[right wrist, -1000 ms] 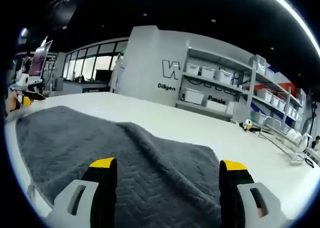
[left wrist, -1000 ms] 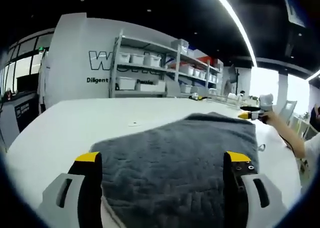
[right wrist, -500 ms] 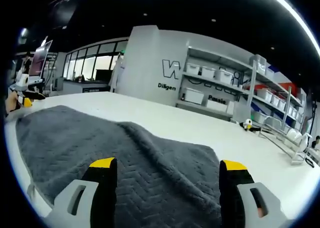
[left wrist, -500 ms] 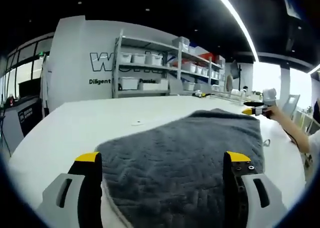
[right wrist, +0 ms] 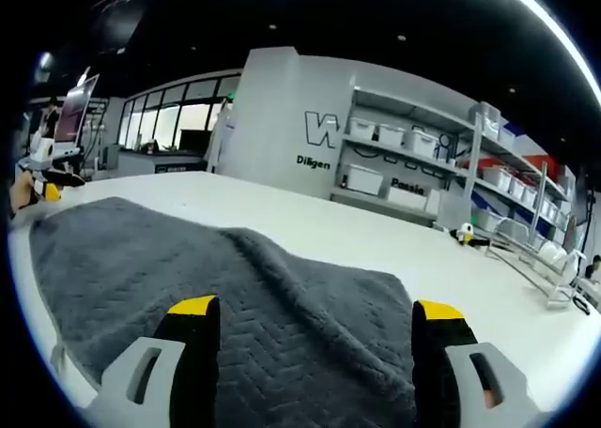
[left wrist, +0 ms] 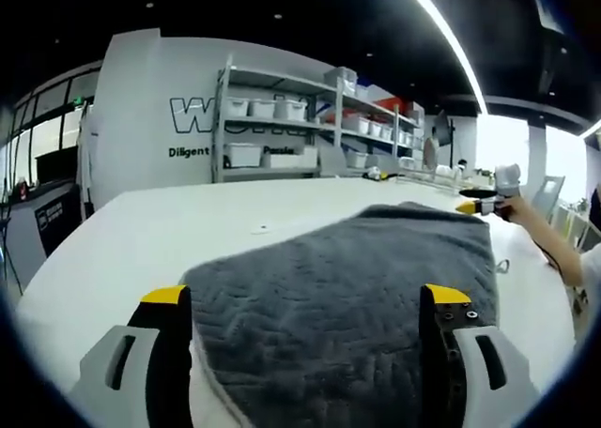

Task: Open the folded towel by lifting each exposed corner and separating the folded layers until the towel lies flat within the target outline without major curled edges

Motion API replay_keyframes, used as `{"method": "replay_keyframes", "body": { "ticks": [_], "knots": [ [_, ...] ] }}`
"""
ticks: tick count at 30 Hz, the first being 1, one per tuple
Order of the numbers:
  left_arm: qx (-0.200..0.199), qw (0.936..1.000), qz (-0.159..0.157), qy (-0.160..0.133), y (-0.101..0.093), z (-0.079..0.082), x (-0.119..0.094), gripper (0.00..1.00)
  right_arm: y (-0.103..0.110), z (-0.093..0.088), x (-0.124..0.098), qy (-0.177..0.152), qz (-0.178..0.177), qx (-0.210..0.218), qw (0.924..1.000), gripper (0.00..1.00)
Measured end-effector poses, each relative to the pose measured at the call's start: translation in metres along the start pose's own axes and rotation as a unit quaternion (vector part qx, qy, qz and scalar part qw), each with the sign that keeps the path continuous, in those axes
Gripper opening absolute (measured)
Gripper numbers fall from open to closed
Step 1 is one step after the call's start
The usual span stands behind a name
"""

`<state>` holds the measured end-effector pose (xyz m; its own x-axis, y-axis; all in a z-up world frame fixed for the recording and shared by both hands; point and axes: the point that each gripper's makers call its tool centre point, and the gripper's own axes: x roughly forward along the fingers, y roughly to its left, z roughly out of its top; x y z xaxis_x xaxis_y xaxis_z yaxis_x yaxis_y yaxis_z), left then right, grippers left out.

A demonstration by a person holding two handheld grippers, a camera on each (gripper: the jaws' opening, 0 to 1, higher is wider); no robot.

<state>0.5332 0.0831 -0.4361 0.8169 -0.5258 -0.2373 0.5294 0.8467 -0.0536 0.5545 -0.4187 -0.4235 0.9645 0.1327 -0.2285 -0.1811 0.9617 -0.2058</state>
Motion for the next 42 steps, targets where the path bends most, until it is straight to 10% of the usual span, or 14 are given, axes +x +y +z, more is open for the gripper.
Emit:
{"method": "replay_keyframes", "body": {
  "ticks": [42],
  "knots": [
    [-0.008, 0.9940, 0.094, 0.055, 0.049, -0.031, -0.005, 0.80, 0.002, -0.006, 0.006, 0.012, 0.001, -0.014, 0.9998, 0.84]
  ]
}}
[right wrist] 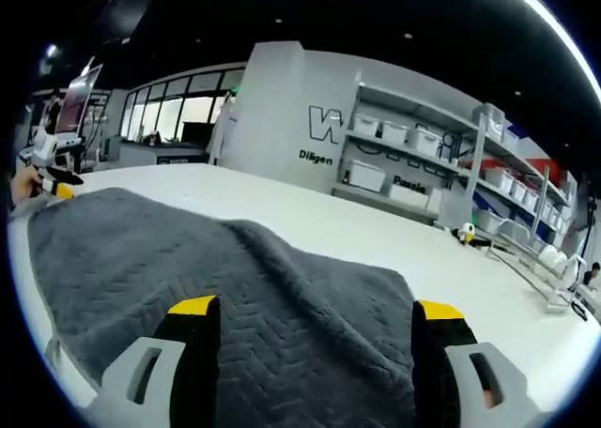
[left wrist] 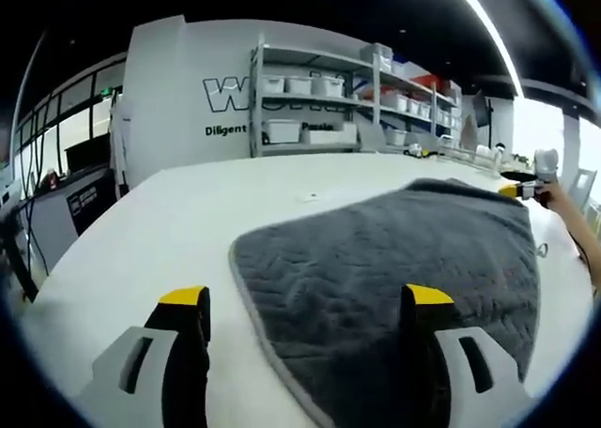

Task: Open the folded towel by lifting each exposed corner and separating the folded layers until the towel lies flat within the target outline without major curled edges

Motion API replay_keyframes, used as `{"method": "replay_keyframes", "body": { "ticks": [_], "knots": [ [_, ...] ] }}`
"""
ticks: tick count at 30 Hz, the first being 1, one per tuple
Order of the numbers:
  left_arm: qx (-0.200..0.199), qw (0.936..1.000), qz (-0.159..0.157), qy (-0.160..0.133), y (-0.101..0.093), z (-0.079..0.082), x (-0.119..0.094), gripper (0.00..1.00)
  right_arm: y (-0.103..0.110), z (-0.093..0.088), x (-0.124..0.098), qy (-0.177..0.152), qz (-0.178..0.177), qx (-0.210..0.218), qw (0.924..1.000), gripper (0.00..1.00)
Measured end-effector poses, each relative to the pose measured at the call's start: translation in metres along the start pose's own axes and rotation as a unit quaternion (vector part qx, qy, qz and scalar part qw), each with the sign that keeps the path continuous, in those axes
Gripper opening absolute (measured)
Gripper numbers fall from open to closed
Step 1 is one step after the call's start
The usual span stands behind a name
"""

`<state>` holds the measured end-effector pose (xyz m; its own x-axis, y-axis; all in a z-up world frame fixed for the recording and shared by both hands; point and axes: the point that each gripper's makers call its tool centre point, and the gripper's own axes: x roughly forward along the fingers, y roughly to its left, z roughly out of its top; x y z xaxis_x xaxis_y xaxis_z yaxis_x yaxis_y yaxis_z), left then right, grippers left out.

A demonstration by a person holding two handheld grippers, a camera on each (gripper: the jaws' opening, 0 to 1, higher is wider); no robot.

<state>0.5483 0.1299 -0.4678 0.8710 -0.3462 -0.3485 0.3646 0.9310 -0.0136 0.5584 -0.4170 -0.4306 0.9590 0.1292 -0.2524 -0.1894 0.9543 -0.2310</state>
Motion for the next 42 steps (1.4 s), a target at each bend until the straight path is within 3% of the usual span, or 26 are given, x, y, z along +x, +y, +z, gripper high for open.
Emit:
{"method": "replay_keyframes", "body": {
  "ticks": [14, 21, 28, 42],
  "knots": [
    [-0.007, 1.0000, -0.004, 0.002, 0.000, -0.005, 0.000, 0.62, 0.003, -0.002, -0.001, 0.003, 0.000, -0.002, 1.0000, 0.84],
    [0.005, 0.9999, -0.003, 0.009, 0.001, -0.009, 0.001, 0.46, 0.003, -0.003, 0.001, 0.005, 0.001, -0.003, 1.0000, 0.84],
    [0.034, 0.9987, -0.001, 0.038, -0.002, -0.022, 0.007, 0.40, 0.005, -0.003, -0.001, 0.004, 0.001, -0.002, 1.0000, 0.84],
    [0.033, 0.9989, -0.010, 0.030, -0.006, -0.022, 0.005, 0.26, 0.005, -0.004, 0.000, 0.007, 0.001, -0.001, 1.0000, 0.84]
  ]
}}
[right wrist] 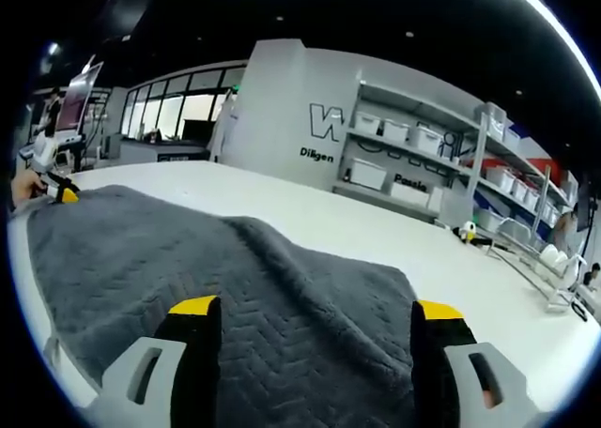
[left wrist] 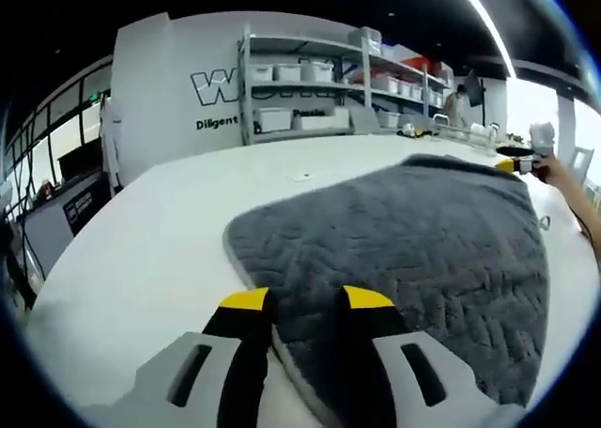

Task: Open the folded towel by lifting each exposed corner and separating the folded layers until the towel lies flat within the target outline without major curled edges

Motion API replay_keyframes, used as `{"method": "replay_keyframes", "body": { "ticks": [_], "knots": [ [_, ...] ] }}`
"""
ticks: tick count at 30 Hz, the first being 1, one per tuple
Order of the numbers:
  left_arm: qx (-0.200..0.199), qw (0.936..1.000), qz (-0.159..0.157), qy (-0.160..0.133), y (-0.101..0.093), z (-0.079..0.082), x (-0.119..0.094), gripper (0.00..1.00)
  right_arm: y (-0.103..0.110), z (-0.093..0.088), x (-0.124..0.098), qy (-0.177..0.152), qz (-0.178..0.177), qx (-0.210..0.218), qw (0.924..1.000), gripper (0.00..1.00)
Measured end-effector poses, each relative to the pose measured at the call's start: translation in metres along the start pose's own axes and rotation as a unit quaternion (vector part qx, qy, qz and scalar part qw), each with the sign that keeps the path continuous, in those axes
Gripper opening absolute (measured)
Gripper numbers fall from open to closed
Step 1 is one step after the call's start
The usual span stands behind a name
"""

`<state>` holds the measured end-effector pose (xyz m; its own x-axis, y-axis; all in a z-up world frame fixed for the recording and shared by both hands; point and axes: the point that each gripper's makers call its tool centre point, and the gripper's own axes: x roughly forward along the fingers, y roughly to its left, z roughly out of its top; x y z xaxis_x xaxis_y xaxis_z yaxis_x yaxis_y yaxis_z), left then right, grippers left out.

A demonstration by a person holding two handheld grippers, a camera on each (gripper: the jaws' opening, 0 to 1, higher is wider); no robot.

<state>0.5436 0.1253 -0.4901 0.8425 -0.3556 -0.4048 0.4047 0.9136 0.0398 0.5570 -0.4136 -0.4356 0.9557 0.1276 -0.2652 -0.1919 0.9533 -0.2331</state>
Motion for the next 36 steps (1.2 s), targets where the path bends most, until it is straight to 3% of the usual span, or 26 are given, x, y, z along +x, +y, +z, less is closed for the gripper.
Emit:
{"method": "replay_keyframes", "body": {
  "ticks": [6, 15, 36],
  "knots": [
    [-0.002, 1.0000, 0.004, 0.002, 0.007, -0.001, -0.002, 0.16, 0.000, -0.001, -0.001, 0.001, -0.002, 0.001, 1.0000, 0.84],
    [-0.006, 0.9999, 0.015, 0.007, 0.014, -0.003, -0.006, 0.12, 0.003, -0.003, 0.000, 0.004, 0.001, -0.002, 1.0000, 0.83],
    [0.023, 0.9932, 0.108, 0.037, 0.057, -0.011, -0.022, 0.12, 0.001, -0.002, 0.000, 0.002, 0.001, -0.001, 1.0000, 0.83]
  ]
}}
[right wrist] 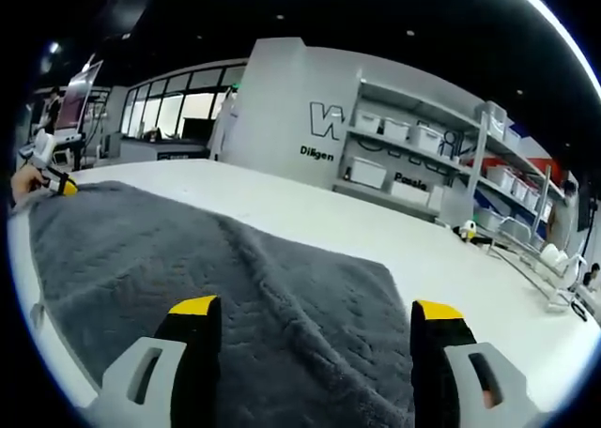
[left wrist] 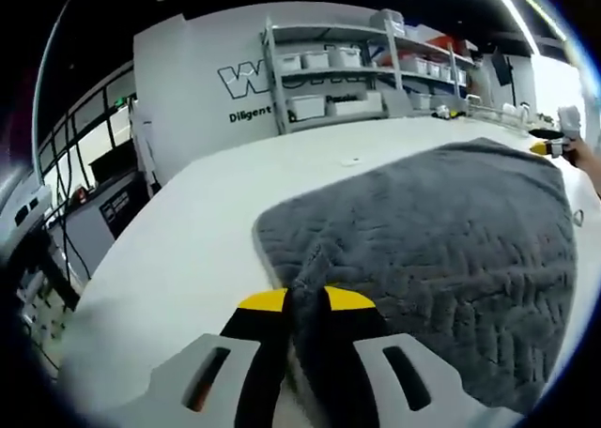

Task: Open the folded towel by lifting each exposed corner and separating the folded layers until the towel lies flat within the target outline without major curled edges

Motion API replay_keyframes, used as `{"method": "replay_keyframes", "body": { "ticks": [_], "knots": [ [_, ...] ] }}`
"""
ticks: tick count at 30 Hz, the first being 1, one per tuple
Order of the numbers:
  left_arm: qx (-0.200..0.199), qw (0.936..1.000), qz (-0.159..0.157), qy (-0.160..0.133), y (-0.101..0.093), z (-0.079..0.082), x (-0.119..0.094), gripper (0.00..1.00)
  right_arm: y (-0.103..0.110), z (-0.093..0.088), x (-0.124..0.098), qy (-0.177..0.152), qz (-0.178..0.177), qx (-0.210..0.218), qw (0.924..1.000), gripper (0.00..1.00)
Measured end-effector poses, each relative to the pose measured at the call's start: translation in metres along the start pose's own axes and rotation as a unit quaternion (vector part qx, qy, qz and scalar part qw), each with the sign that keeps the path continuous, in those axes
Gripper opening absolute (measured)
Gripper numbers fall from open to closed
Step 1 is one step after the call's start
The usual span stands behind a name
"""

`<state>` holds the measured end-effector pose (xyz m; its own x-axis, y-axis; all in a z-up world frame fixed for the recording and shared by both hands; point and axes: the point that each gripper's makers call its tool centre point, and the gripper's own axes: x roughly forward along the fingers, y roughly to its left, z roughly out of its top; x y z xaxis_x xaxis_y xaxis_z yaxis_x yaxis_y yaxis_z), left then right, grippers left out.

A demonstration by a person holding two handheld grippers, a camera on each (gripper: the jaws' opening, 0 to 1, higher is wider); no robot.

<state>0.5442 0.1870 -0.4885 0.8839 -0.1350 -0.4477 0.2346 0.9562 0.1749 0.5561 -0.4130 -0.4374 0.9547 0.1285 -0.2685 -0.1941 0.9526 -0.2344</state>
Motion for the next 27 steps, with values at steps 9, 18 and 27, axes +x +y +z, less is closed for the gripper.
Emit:
{"method": "replay_keyframes", "body": {
  "ticks": [9, 18, 27],
  "knots": [
    [0.031, 0.9978, 0.057, 0.014, 0.025, -0.004, -0.004, 0.13, 0.002, -0.001, 0.002, 0.004, 0.004, -0.004, 1.0000, 0.83],
    [0.053, 0.9945, 0.089, 0.014, 0.039, -0.006, -0.004, 0.13, 0.000, -0.002, 0.003, 0.005, 0.002, -0.002, 1.0000, 0.83],
    [0.015, 0.9946, 0.102, -0.001, 0.052, -0.007, -0.005, 0.15, 0.001, -0.001, 0.003, 0.003, 0.004, -0.002, 1.0000, 0.83]
  ]
}}
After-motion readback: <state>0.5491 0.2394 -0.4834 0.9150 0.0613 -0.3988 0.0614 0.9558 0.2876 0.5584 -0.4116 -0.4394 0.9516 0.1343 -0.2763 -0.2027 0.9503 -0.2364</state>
